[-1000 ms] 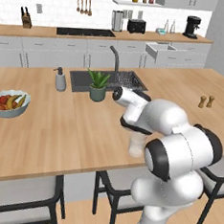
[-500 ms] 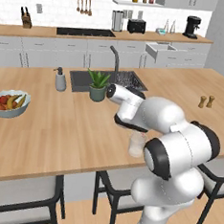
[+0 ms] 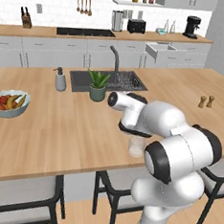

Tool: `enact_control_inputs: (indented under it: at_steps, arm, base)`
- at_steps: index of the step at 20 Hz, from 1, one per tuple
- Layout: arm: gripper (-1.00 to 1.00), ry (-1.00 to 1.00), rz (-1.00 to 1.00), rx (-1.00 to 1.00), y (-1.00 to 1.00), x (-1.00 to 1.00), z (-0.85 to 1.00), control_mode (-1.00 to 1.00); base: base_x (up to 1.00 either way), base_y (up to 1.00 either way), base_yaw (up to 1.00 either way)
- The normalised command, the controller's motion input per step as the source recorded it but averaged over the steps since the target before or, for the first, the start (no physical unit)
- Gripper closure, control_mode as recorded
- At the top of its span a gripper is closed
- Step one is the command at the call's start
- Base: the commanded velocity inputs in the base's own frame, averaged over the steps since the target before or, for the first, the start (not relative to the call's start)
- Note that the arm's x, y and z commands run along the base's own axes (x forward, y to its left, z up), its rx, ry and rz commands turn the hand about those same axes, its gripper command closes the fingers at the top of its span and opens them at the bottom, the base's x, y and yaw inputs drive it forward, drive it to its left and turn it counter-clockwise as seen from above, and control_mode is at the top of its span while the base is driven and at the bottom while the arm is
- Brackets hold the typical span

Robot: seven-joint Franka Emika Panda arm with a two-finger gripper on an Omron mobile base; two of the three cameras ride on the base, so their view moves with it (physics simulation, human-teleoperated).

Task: Take a straw from the drawer in front and place it inside the glass cup on the dining counter.

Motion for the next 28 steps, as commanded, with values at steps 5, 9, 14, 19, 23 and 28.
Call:
enact_control_inputs:
  at_steps: [5, 9, 14, 19, 23, 28]
  arm:
    - [1.0, -0.26, -0.07, 0.0, 0.26, 0.15, -0.58, -1.0]
    - [1.0, -0.24, -0.09, 0.0, 0.34, 0.07, -0.5, -1.0]
    - [1.0, -0.23, -0.12, 0.01, 0.33, -0.04, -0.63, -1.0]
    - [1.0, -0.27, -0.11, 0.04, 0.08, -0.09, -0.71, -1.0]
    - [1.0, -0.33, -0.09, 0.05, 0.0, -0.18, -0.9, -1.0]
    - [1.0, -0.36, -0.1, 0.07, 0.0, -0.43, -1.0, -1.0]
  base:
    - [0.0, 0.0, 0.0]
    - [0.0, 0.0, 0.0]
    - [0.0, 0.0, 0.0]
    - [0.0, 0.0, 0.0]
    - [0.0, 0.0, 0.0]
    - [0.0, 0.0, 0.0]
